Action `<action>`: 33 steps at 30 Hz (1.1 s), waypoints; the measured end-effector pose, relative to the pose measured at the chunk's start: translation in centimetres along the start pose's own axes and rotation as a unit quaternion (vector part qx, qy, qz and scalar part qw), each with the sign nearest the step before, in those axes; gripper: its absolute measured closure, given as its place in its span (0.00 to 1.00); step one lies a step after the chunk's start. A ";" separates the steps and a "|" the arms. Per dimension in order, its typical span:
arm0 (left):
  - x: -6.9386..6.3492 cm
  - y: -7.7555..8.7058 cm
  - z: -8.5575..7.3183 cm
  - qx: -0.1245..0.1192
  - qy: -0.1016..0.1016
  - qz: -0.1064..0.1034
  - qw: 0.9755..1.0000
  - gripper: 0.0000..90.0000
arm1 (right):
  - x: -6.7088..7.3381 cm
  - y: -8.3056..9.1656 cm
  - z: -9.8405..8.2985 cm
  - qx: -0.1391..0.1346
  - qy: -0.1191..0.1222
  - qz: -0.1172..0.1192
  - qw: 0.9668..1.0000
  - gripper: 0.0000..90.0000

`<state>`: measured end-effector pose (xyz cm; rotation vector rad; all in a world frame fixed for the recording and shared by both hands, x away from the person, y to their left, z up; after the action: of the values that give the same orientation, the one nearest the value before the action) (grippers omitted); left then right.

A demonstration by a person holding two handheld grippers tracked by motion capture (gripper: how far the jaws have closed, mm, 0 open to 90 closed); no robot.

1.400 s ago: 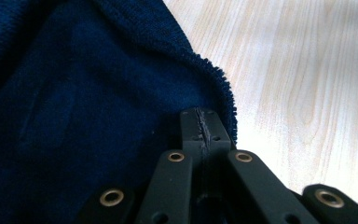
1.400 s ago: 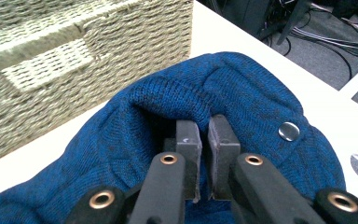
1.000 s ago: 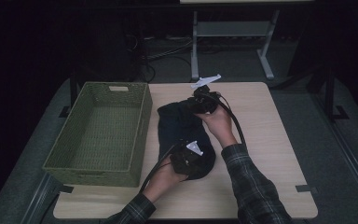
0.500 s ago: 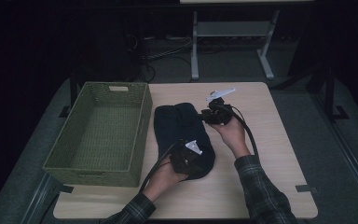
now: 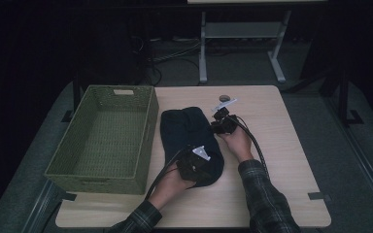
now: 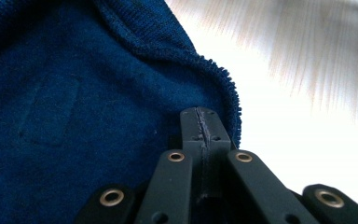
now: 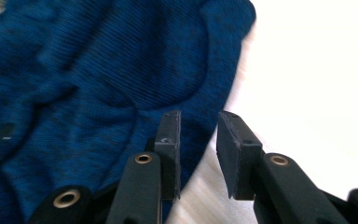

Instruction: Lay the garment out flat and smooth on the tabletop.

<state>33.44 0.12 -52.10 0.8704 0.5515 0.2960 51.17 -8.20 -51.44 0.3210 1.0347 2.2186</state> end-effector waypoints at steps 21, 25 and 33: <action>0.1 0.0 0.0 -0.001 0.001 -0.005 1.000 1.00 | -0.4 -0.6 -0.8 0.008 -0.019 0.026 0.999 0.99; 0.0 0.0 0.0 0.001 0.000 -0.010 1.000 1.00 | -0.6 0.2 -1.1 0.017 -0.011 0.017 1.000 0.99; -1.4 -0.6 0.0 0.013 -0.012 -0.033 0.999 1.00 | -1.2 2.1 -2.3 0.022 -0.005 0.005 1.000 0.99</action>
<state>32.33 -0.89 -52.05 0.8778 0.5619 0.2187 49.97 -11.35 -51.29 0.3561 1.0801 2.2027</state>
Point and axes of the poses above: each handheld gripper's, and its own axes: y roughly backward along the jaws, z roughly out of its top, x roughly to its left, the point moved 8 cm from there along -y, roughly forward along the jaws, and after that the axes turned 10 degrees about y, right-handed, at the moved point
